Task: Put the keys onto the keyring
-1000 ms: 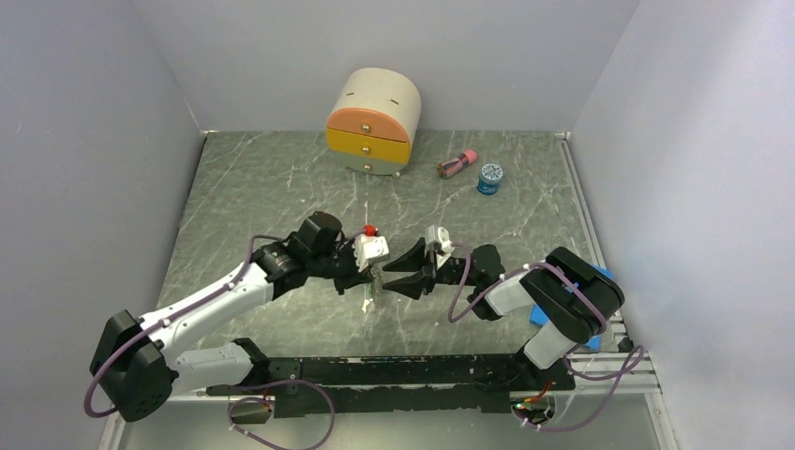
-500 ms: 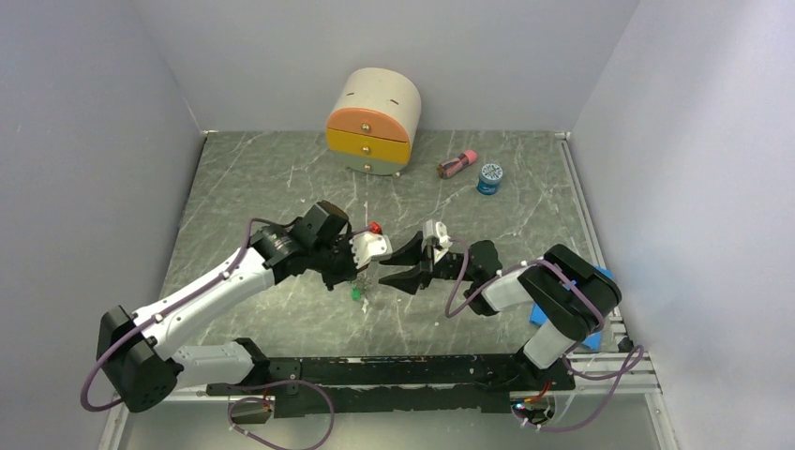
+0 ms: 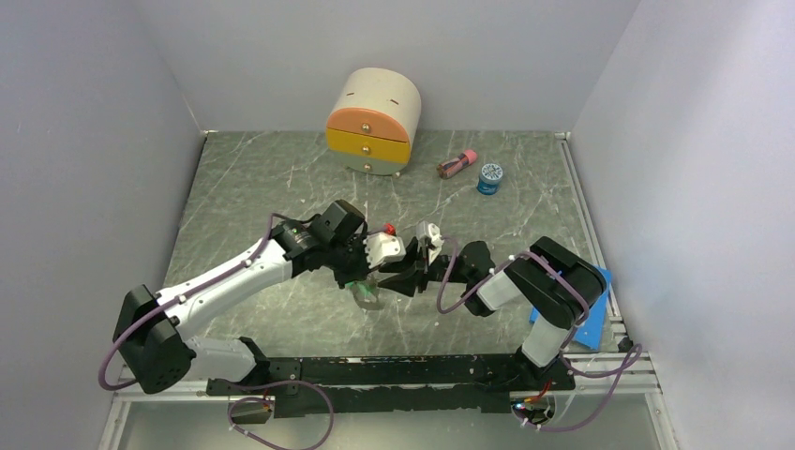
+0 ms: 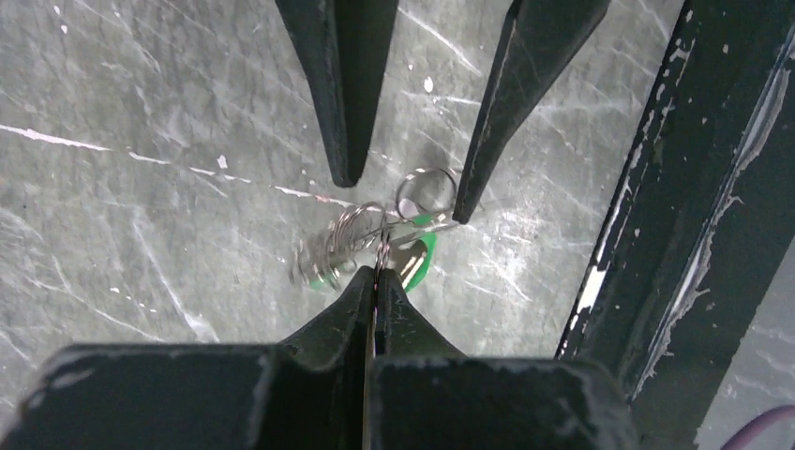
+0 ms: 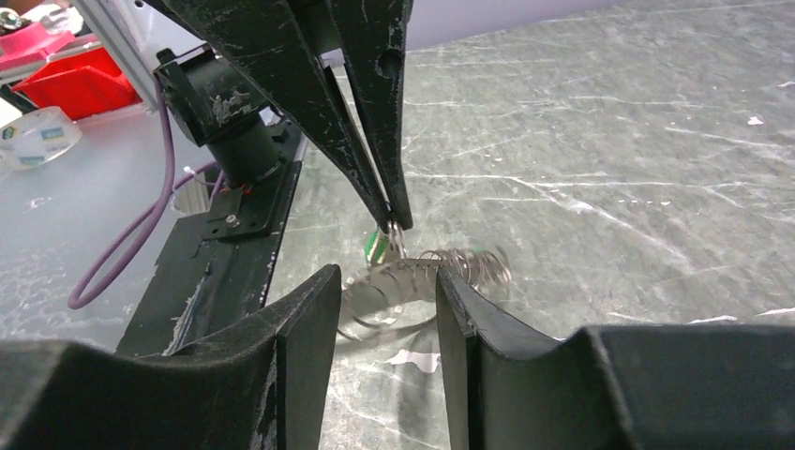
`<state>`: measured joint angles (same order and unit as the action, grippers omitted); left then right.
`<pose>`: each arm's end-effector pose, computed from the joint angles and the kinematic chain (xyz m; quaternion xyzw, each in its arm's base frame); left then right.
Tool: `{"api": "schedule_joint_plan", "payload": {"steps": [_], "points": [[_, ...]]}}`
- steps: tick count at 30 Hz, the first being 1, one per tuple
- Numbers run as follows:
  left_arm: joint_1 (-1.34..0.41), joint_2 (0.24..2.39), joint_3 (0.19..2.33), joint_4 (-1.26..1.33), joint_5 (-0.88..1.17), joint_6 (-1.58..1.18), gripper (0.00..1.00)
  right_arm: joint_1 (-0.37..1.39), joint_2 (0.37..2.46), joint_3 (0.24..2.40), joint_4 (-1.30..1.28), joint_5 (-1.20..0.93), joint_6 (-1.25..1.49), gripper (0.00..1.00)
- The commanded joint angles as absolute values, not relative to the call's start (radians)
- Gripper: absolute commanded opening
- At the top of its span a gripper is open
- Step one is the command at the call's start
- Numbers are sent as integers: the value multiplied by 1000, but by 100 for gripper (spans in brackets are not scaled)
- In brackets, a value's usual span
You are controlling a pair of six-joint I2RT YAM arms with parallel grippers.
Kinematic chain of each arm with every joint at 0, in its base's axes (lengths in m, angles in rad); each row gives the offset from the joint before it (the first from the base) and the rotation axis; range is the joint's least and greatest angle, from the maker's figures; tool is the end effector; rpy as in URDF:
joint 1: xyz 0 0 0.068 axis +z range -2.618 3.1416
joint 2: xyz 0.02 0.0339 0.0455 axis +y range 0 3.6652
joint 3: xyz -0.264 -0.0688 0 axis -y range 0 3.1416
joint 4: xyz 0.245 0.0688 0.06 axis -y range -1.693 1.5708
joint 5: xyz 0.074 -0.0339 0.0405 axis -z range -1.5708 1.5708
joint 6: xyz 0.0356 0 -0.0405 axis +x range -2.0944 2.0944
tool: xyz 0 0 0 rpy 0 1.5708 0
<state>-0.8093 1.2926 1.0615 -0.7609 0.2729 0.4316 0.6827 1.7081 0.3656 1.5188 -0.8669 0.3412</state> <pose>0.1717 -0.1941 0.2790 0.5836 0.7500 -0.1811 0.2532 0.1889 0.1886 0.1670 -0.4163 0.5195 0.5759 0.4744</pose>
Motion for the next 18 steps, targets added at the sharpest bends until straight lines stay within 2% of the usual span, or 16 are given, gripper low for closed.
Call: {"api": "schedule_joint_plan", "payload": {"steps": [1, 6, 18], "points": [[-811, 1299, 1038, -668, 314, 420, 3, 690, 1722, 386, 1692, -856, 360, 44], [-813, 1304, 1030, -640, 337, 417, 3, 696, 1734, 386, 1713, -860, 373, 40], [-832, 1313, 1035, -637, 368, 435, 3, 696, 1724, 391, 1683, -851, 344, 38]]}}
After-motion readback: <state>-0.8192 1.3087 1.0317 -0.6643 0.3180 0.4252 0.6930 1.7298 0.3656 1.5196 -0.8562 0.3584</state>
